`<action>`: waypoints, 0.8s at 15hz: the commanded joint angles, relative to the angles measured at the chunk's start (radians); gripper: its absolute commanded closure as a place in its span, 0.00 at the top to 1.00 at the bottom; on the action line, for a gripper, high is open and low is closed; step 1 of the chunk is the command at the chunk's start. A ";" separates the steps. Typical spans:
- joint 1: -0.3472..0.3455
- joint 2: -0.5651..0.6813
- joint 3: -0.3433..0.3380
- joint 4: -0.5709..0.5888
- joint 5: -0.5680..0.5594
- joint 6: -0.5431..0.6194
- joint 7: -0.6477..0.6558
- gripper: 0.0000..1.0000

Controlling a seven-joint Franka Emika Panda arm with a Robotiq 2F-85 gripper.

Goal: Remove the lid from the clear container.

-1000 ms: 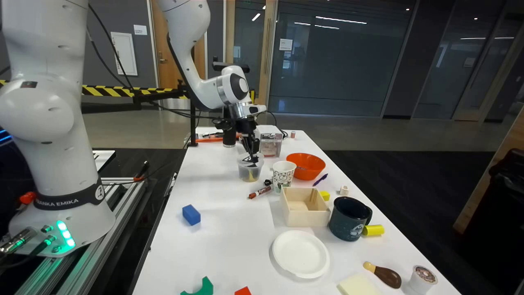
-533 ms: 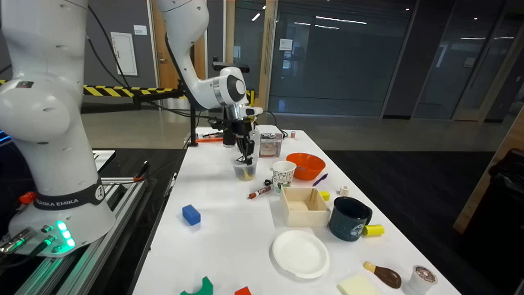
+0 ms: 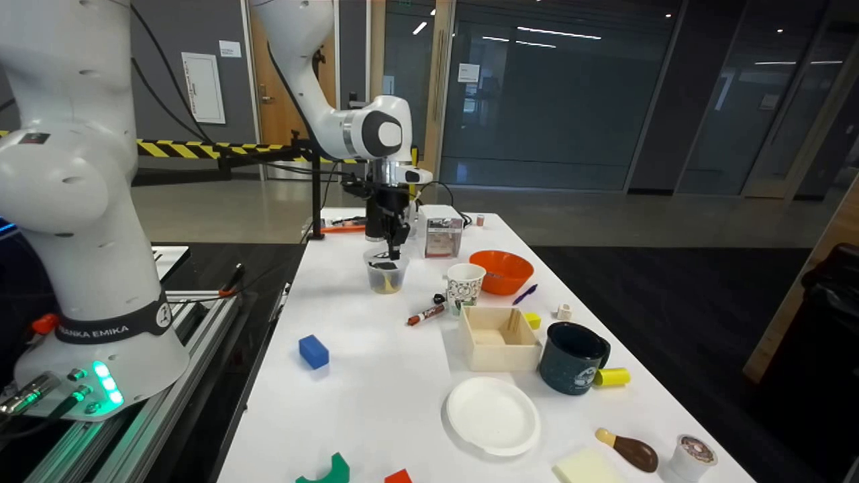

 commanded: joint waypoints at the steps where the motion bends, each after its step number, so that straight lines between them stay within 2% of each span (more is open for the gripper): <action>1: -0.020 -0.049 0.014 0.003 0.103 -0.076 -0.090 0.01; 6: -0.037 -0.053 0.006 0.031 0.146 -0.130 -0.112 0.01; 12: -0.096 -0.054 -0.027 0.069 0.210 -0.140 -0.116 0.01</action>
